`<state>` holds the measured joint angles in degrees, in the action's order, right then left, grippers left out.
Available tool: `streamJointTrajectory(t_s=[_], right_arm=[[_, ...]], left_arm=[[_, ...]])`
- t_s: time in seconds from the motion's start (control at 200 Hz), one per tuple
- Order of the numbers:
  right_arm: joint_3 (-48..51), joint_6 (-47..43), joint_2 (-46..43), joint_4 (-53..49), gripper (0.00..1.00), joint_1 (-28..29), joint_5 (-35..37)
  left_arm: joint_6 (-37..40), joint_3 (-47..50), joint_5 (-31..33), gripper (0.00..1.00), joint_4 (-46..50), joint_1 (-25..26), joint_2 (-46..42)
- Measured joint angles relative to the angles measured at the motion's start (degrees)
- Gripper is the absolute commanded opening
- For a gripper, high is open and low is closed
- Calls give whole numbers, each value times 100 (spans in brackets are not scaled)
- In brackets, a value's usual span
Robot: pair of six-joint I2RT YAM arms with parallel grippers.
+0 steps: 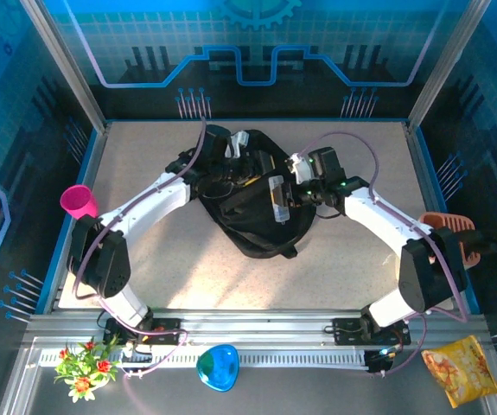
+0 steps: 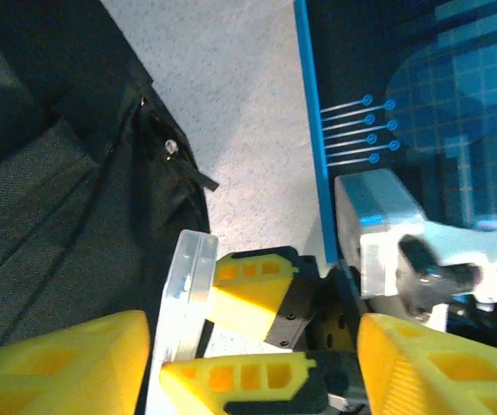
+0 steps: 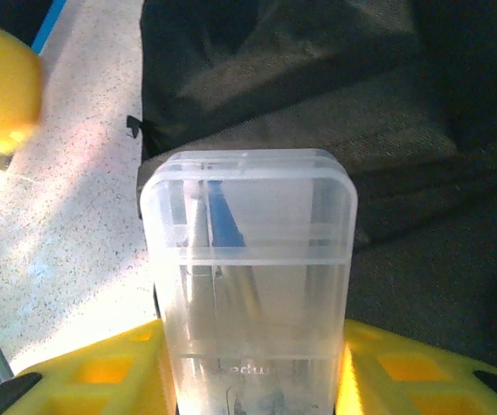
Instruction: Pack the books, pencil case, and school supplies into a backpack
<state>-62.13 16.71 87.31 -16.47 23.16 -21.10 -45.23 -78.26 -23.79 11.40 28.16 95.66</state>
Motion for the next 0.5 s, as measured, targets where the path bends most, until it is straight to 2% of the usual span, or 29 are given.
streamJointTrajectory(t_s=[0.5], right_arm=[[2,-118,177,409,47,9,-361]], left_arm=[[-133,-11,-251,35,214,0,433]])
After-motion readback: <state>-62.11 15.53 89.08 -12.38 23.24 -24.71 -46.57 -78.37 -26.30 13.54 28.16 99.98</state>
